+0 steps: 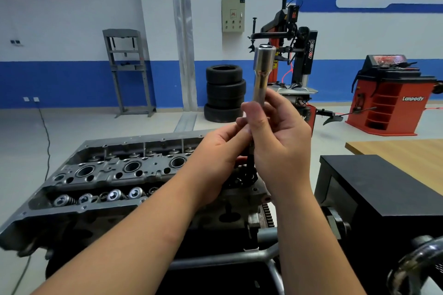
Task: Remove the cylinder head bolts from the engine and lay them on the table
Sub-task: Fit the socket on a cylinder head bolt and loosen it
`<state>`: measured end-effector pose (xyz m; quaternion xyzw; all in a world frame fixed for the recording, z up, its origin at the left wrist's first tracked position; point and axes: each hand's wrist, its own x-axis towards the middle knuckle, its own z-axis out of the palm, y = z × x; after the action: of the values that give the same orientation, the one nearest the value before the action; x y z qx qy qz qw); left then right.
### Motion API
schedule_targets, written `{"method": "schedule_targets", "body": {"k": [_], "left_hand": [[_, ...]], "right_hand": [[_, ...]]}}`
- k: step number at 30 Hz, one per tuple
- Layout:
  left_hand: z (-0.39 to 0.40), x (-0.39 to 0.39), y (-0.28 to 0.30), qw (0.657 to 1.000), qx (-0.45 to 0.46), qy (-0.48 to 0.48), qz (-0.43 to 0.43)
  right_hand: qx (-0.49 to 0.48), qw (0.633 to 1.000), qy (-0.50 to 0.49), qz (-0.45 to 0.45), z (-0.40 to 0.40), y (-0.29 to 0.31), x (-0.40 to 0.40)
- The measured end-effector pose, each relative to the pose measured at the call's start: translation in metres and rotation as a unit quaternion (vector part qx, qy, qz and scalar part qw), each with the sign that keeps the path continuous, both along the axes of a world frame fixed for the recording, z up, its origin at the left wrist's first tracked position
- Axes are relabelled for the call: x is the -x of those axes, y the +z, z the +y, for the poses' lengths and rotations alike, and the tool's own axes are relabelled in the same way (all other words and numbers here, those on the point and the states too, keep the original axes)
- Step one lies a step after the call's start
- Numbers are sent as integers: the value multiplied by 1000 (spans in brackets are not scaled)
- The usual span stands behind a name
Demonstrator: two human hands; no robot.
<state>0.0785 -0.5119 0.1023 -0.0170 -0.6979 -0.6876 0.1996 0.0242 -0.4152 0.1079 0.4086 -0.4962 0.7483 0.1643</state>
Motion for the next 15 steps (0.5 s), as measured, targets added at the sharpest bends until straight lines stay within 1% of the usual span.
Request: {"method": "schedule_targets", "body": {"k": [4, 7, 10, 15], "left_hand": [[1, 0, 0, 999, -7, 36, 20], [2, 0, 1, 1000, -2, 17, 3], [2, 0, 1, 1000, 5, -3, -16], [1, 1, 0, 1000, 0, -1, 4]], "right_hand": [[9, 999, -36, 3, -1, -1, -3], [4, 999, -51, 21, 1, -1, -1], [-11, 999, -42, 22, 3, -1, 2], [-8, 1000, -21, 6, 2, -2, -1]]}}
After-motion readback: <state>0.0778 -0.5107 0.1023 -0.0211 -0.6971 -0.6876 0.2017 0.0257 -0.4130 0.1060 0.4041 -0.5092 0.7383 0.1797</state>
